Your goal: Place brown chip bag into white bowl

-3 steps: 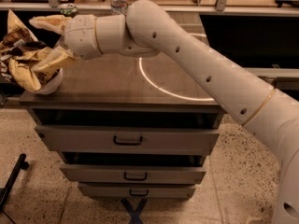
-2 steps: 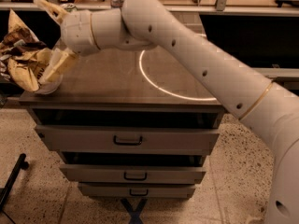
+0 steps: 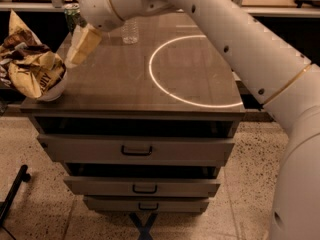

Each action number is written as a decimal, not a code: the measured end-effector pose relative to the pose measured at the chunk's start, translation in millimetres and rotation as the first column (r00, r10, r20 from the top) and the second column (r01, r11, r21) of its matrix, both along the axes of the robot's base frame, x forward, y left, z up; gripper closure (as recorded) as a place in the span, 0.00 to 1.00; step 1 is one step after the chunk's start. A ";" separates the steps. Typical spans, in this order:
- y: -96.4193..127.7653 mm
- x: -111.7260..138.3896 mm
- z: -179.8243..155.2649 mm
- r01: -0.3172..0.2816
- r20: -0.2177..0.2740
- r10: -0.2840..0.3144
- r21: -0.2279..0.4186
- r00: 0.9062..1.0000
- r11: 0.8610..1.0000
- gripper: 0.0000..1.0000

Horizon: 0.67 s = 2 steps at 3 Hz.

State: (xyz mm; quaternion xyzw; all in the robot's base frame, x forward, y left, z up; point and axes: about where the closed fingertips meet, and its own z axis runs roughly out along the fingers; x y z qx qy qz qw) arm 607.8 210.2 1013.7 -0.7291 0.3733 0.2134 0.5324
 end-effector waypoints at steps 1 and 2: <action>-44.5 24.9 -4.1 0.110 0.004 -0.110 -0.093 0.994 0.990 0.00; -115.0 44.5 -6.1 0.276 0.066 -0.268 -0.183 0.961 0.944 0.00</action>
Offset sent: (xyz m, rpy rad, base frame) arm 0.0638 -0.1847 -0.0067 -0.2802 -0.0639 -0.4317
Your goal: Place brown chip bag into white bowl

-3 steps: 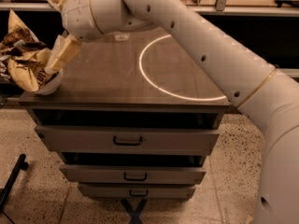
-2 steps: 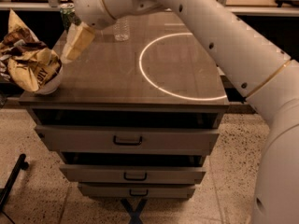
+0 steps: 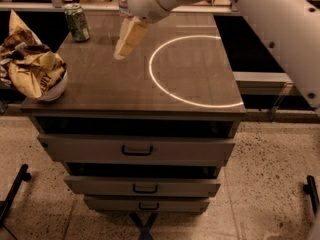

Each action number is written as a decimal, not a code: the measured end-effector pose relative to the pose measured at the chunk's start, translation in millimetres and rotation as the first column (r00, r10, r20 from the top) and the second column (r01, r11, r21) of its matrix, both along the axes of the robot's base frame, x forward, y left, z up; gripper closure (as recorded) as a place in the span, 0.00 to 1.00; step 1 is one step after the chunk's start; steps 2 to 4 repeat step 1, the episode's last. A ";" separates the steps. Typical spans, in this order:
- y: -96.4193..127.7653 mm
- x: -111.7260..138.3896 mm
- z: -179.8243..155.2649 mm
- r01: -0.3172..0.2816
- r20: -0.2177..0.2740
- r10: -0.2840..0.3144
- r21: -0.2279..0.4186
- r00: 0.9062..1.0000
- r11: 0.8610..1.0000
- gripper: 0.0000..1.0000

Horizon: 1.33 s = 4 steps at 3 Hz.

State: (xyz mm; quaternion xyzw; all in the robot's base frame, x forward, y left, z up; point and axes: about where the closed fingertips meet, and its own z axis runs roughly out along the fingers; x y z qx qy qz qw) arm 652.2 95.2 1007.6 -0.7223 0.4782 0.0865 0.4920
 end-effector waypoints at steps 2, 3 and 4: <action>-37.0 7.4 -0.2 0.095 0.060 -0.094 -0.014 0.994 0.995 0.00; -37.0 7.4 -0.2 0.095 0.060 -0.094 -0.014 0.994 0.995 0.00; -37.0 7.4 -0.2 0.095 0.060 -0.094 -0.014 0.994 0.995 0.00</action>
Offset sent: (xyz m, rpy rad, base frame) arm 0.0000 0.0000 0.0000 0.0000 0.0000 0.0000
